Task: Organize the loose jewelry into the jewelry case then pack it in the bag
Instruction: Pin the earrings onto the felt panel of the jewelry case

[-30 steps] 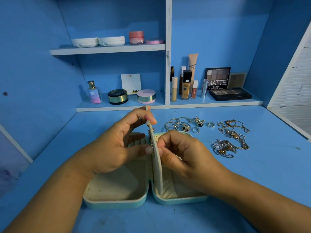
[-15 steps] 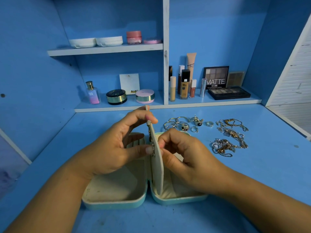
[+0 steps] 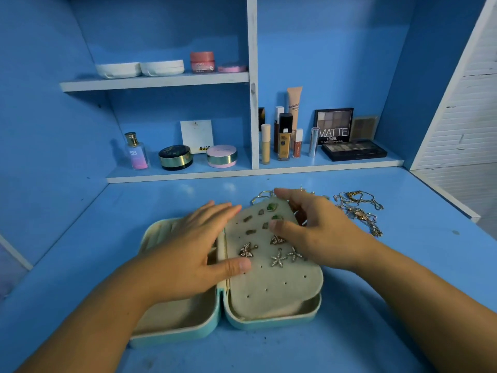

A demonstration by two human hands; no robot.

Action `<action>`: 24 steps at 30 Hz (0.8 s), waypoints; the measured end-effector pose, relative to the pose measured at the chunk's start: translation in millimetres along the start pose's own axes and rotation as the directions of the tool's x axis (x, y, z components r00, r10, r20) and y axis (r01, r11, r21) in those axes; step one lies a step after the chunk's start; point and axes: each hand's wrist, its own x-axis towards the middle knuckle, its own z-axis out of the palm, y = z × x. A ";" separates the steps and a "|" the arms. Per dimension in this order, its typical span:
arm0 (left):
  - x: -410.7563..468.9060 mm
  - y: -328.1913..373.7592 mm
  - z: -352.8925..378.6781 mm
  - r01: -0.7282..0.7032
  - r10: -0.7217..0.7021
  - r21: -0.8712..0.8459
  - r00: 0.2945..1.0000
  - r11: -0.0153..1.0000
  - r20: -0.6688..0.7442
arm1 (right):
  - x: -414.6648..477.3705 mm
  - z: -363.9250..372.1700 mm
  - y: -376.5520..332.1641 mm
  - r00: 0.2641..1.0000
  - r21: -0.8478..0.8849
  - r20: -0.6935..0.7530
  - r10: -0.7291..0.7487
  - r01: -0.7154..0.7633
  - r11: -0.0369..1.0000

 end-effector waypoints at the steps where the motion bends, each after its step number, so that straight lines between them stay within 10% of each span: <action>1: 0.8 -0.8 1.1 0.013 -0.013 0.030 1.000 0.999 -0.003 | 0.8 -1.0 2.3 1.000 -0.138 -0.005 -0.026 0.025 0.990; 5: 1.3 -0.7 1.4 0.043 -0.041 0.113 0.999 0.993 -0.021 | 0.8 -2.1 5.8 0.999 -0.402 0.033 -0.040 0.050 0.914; 17: 1.5 1.2 0.7 0.040 -0.040 0.124 0.999 0.992 -0.007 | 1.7 0.1 10.4 0.999 -0.462 0.034 -0.023 0.036 0.886; 24: 1.8 1.5 0.7 0.040 -0.039 0.113 0.999 0.993 -0.007 | 23.5 -38.0 34.7 0.962 -0.519 -0.245 -0.125 -0.021 0.854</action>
